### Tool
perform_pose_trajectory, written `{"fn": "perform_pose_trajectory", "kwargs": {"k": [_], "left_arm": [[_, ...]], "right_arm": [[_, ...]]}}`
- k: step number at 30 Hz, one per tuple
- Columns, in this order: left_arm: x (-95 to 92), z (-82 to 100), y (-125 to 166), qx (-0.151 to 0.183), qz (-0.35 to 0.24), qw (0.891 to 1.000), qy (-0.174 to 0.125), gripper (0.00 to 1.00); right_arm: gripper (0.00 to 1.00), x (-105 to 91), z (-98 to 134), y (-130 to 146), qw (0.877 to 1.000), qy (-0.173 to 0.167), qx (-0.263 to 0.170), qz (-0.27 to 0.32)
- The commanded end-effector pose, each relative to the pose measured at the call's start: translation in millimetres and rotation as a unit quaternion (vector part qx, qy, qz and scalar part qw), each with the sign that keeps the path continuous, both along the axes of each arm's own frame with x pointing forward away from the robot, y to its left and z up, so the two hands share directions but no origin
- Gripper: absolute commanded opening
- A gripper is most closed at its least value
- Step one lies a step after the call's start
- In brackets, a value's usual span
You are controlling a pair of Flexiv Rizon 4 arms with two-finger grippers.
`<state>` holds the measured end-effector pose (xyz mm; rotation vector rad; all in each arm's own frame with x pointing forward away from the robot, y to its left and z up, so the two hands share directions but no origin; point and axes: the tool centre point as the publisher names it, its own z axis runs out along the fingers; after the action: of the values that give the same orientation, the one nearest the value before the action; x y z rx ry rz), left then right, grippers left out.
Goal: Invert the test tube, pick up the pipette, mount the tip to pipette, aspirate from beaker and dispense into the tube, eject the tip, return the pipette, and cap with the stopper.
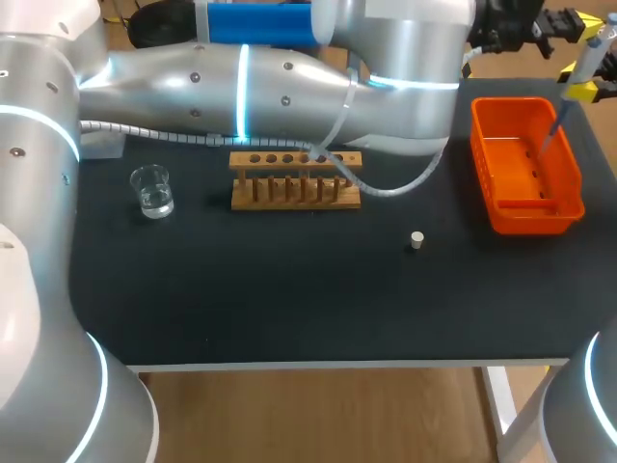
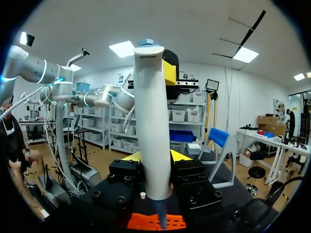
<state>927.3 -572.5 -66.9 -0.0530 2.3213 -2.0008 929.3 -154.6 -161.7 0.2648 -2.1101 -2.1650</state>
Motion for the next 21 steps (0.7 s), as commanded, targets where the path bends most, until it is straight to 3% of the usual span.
{"fn": "perform_pose_trajectory", "kwargs": {"k": [1, 21], "left_arm": [[-1.4, -57.5, -1.3, -0.019, 0.000, 1.000, -0.001, 0.00], [-3.5, -78.6, -5.0, 0.008, -0.003, 1.000, 0.021, 0.00]], "right_arm": [[0.00, 3.6, 11.7, 0.8, 1.000, 0.000, -0.002, 0.002], [0.00, 3.6, 11.7, 0.8, 1.000, 0.000, -0.002, 0.002]]}}
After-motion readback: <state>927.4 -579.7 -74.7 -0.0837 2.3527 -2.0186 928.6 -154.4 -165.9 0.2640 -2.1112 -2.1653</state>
